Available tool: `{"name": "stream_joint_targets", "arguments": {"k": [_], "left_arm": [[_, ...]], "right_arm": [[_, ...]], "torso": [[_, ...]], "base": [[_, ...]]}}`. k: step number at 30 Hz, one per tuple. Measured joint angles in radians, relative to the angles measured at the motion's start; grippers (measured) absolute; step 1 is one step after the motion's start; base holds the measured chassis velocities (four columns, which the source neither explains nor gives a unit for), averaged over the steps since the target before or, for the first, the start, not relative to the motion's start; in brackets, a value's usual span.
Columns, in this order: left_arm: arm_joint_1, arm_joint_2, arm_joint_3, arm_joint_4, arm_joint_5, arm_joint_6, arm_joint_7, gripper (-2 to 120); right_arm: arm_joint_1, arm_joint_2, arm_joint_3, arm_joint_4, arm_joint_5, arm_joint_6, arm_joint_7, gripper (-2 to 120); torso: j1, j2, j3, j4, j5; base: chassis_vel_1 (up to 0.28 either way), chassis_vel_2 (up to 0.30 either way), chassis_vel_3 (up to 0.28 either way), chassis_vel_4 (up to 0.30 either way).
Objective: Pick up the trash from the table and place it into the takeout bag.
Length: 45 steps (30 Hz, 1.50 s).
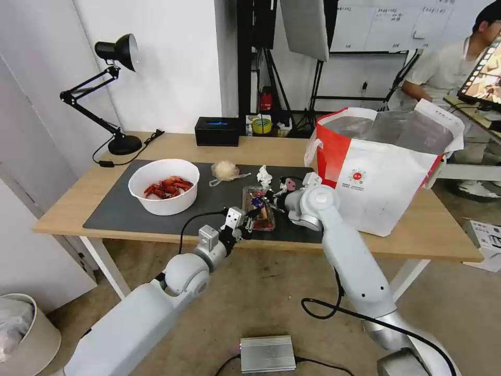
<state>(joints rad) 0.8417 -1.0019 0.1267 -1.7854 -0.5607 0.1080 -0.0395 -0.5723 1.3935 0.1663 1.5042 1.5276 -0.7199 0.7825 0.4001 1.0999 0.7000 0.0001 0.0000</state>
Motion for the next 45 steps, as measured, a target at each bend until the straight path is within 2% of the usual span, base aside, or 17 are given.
{"name": "stream_joint_targets", "arguments": {"k": [3,6,11,13,14,17,18,22,25,26,28,29,32,33,36,39,45], "left_arm": [[0.034,0.023,-0.045,-0.026,-0.006,-0.003,0.000,0],[0.107,0.053,-0.130,-0.062,-0.011,-0.010,0.009,0],[0.180,0.072,-0.196,-0.093,0.003,-0.025,0.014,0],[0.231,0.076,-0.235,-0.121,0.007,-0.032,0.015,9],[0.231,0.076,-0.235,-0.121,0.007,-0.032,0.015,9],[0.298,0.068,-0.293,-0.162,0.015,-0.040,0.016,23],[0.298,0.068,-0.293,-0.162,0.015,-0.040,0.016,23],[0.364,0.052,-0.347,-0.203,0.024,-0.042,0.016,36],[0.437,0.034,-0.401,-0.241,0.035,-0.045,0.018,54],[0.437,0.034,-0.401,-0.241,0.035,-0.045,0.018,54],[0.469,0.025,-0.431,-0.255,0.039,-0.047,0.018,64],[0.469,0.025,-0.431,-0.255,0.039,-0.047,0.018,64],[0.496,0.017,-0.457,-0.272,0.039,-0.049,0.018,77],[0.496,0.017,-0.457,-0.272,0.039,-0.049,0.018,77],[0.517,0.005,-0.473,-0.284,0.044,-0.049,0.018,92],[0.531,-0.004,-0.479,-0.288,0.054,-0.049,0.018,99],[0.536,-0.016,-0.478,-0.291,0.062,-0.049,0.017,100]], "right_arm": [[-0.005,0.000,0.004,0.003,0.000,0.000,-0.002,0],[-0.008,0.000,0.008,0.005,-0.001,0.000,-0.005,0],[-0.008,0.003,0.012,0.005,-0.003,-0.001,-0.007,0],[-0.008,0.006,0.018,0.010,-0.008,-0.001,-0.016,0],[-0.008,0.006,0.018,0.010,-0.008,-0.001,-0.016,0],[-0.008,0.010,0.028,0.035,-0.015,-0.002,-0.029,0],[-0.008,0.010,0.028,0.035,-0.015,-0.002,-0.029,0],[-0.008,0.004,0.037,0.079,-0.016,-0.002,-0.034,0],[-0.002,-0.022,0.046,0.147,-0.016,0.002,-0.046,0],[-0.002,-0.022,0.046,0.147,-0.016,0.002,-0.046,0],[0.012,-0.042,0.057,0.189,-0.018,0.013,-0.065,0],[0.012,-0.042,0.057,0.189,-0.018,0.013,-0.065,0],[0.035,-0.073,0.073,0.243,-0.037,0.034,-0.111,0],[0.035,-0.073,0.073,0.243,-0.037,0.034,-0.111,0],[0.068,-0.111,0.089,0.295,-0.041,0.054,-0.136,0],[0.101,-0.147,0.108,0.328,-0.044,0.075,-0.149,0],[0.158,-0.221,0.144,0.347,-0.115,0.120,-0.178,0]], "torso": [[0.000,0.000,0.000,0.0000,-0.0001],[0.000,0.000,0.000,0.0001,-0.0001],[0.000,0.000,0.000,0.0000,-0.0002],[0.000,0.000,0.000,-0.0003,-0.0002],[0.000,0.000,0.000,-0.0003,-0.0002],[0.000,0.000,0.000,-0.0003,-0.0001],[0.000,0.000,0.000,-0.0003,-0.0001],[0.000,0.000,0.000,-0.0001,0.0000],[0.000,0.000,0.000,-0.0002,0.0001],[0.000,0.000,0.000,-0.0002,0.0001],[0.000,0.000,0.000,-0.0001,0.0000],[0.000,0.000,0.000,-0.0001,0.0000],[0.000,0.000,0.000,-0.0002,0.0001],[0.000,0.000,0.000,-0.0002,0.0001],[0.000,0.000,0.000,-0.0001,0.0001],[0.000,0.000,0.000,-0.0001,0.0001],[0.000,0.000,0.000,-0.0002,0.0003]], "base": [[0.000,0.000,0.000,0.000],[0.000,0.000,0.000,0.000],[0.000,0.000,0.000,0.000],[0.000,0.000,0.000,0.000],[0.000,0.000,0.000,0.000],[0.000,0.000,0.000,0.000],[0.000,0.000,0.000,0.000],[0.000,0.000,0.000,0.000],[0.000,0.000,0.000,0.000],[0.000,0.000,0.000,0.000],[0.000,0.000,0.000,0.000],[0.000,0.000,0.000,0.000],[0.000,0.000,0.000,0.000],[0.000,0.000,0.000,0.000],[0.000,0.000,0.000,0.000],[0.000,0.000,0.000,0.000],[0.000,0.000,0.000,0.000]]}}
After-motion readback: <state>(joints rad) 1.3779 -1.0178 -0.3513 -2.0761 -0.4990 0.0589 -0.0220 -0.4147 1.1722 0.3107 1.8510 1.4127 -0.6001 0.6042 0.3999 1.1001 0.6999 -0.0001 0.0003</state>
